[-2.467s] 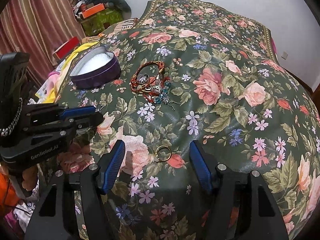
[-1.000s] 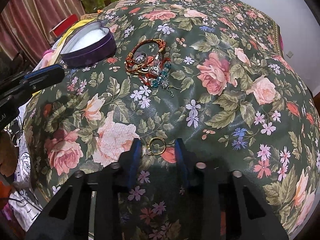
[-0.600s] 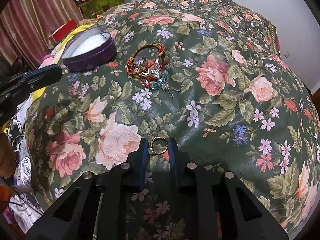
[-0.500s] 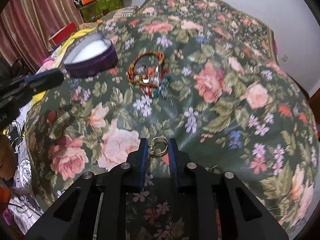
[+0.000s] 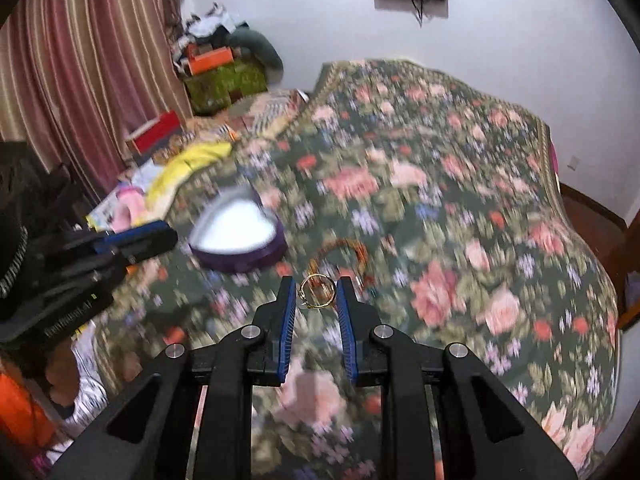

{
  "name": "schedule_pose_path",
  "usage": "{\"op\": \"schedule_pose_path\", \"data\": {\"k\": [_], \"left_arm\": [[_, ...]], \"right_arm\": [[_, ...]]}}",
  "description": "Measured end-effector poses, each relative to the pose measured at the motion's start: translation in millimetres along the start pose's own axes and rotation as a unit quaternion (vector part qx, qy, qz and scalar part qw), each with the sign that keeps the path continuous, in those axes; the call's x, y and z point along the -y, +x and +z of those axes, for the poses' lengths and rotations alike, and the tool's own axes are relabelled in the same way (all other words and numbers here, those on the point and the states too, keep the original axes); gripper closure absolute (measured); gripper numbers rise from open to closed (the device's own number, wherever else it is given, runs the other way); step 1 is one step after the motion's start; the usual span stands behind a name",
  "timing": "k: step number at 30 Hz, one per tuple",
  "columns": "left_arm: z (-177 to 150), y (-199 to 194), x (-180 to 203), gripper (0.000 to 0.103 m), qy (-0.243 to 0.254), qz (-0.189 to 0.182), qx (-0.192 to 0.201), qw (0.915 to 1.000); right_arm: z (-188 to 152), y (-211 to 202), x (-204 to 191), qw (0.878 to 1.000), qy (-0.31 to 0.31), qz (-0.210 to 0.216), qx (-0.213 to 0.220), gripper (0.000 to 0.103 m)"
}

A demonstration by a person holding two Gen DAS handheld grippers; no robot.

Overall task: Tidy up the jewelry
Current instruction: 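Drop the gold ring into the heart tin while the left tool drops its piece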

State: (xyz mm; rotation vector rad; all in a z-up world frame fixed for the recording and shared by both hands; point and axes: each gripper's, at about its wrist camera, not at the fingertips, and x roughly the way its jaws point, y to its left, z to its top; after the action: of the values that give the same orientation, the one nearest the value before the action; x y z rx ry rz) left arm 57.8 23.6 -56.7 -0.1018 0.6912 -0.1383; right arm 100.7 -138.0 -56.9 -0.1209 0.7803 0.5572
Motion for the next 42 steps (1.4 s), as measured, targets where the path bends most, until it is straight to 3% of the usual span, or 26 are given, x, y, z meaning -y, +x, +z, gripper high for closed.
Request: {"op": "schedule_pose_path", "data": {"k": [6, 14, 24, 42], "left_arm": [[12.5, -3.3, -16.9, 0.094, -0.013, 0.014, 0.018, 0.9997], [20.5, 7.3, -35.0, 0.094, -0.018, 0.026, 0.019, 0.9993], [22.3, 36.5, -55.9, 0.094, -0.023, 0.031, -0.004, 0.9992], [21.1, 81.2, -71.8, 0.094, -0.043, -0.004, -0.054, 0.9976]], "right_arm": [[21.7, 8.6, -12.9, 0.999, -0.003, 0.022, 0.023, 0.084], [34.7, 33.9, -27.6, 0.999, -0.015, 0.042, 0.017, 0.084], [41.3, 70.1, -38.7, 0.998, -0.038, 0.050, -0.012, 0.084], [32.2, 105.8, -48.3, 0.994, -0.070, 0.058, -0.056, 0.084]]}}
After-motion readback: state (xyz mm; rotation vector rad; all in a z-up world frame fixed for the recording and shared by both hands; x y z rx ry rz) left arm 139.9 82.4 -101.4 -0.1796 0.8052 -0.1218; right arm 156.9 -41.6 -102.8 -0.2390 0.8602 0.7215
